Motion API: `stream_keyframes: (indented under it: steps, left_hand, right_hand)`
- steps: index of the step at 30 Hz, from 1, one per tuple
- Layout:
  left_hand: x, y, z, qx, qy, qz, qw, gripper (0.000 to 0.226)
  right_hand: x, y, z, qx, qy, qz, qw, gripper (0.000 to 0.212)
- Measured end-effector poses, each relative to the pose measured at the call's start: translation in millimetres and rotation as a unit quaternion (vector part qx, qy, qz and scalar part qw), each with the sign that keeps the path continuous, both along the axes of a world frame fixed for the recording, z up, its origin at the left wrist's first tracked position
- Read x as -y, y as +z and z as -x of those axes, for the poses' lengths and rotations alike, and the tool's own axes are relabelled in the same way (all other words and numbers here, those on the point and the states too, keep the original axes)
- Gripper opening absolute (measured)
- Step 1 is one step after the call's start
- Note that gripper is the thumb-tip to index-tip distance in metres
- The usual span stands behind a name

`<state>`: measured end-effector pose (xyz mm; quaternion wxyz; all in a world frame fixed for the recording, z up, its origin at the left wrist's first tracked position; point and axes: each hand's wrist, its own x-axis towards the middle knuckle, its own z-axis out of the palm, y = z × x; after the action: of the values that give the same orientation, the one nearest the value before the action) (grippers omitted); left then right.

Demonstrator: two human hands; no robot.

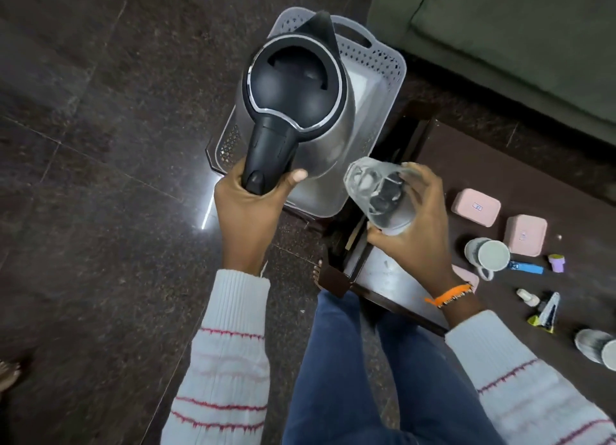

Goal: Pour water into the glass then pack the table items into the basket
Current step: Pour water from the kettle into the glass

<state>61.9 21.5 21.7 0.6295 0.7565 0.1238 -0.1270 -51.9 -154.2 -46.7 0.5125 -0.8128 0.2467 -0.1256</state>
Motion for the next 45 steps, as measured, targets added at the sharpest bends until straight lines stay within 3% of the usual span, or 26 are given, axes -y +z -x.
stream_keyframes:
  steps: [4,9,17,21,28,34,45]
  left_hand:
    - [3,27,37,0.025,-0.018,-0.021,0.999,0.031]
    - [15,47,92,0.062,-0.059,-0.047,0.995,0.023]
    - [34,37,165,0.014,-0.105,-0.132,0.986,0.036]
    - [42,20,191,-0.006,-0.132,-0.172,0.976,0.048]
    - [50,-9,216,-0.068,-0.135,-0.191,0.97,0.065]
    - [48,-21,232,-0.081,-0.149,-0.212,0.962,0.059]
    - [54,-26,241,-0.071,-0.209,-0.249,0.943,0.049]
  right_hand:
    - [23,11,36,-0.011,-0.01,0.031,0.999,0.088]
    - [55,10,83,-0.086,0.007,0.061,0.994,0.089]
    - [91,-30,128,-0.173,0.034,0.006,0.984,0.099]
    - [101,-59,139,-0.194,0.066,0.012,0.979,0.094]
    - [109,-102,129,-0.24,0.138,0.031,0.96,0.09]
    - [109,-122,127,-0.275,0.196,0.148,0.93,0.085]
    - [114,-127,134,-0.296,0.191,0.101,0.93,0.096]
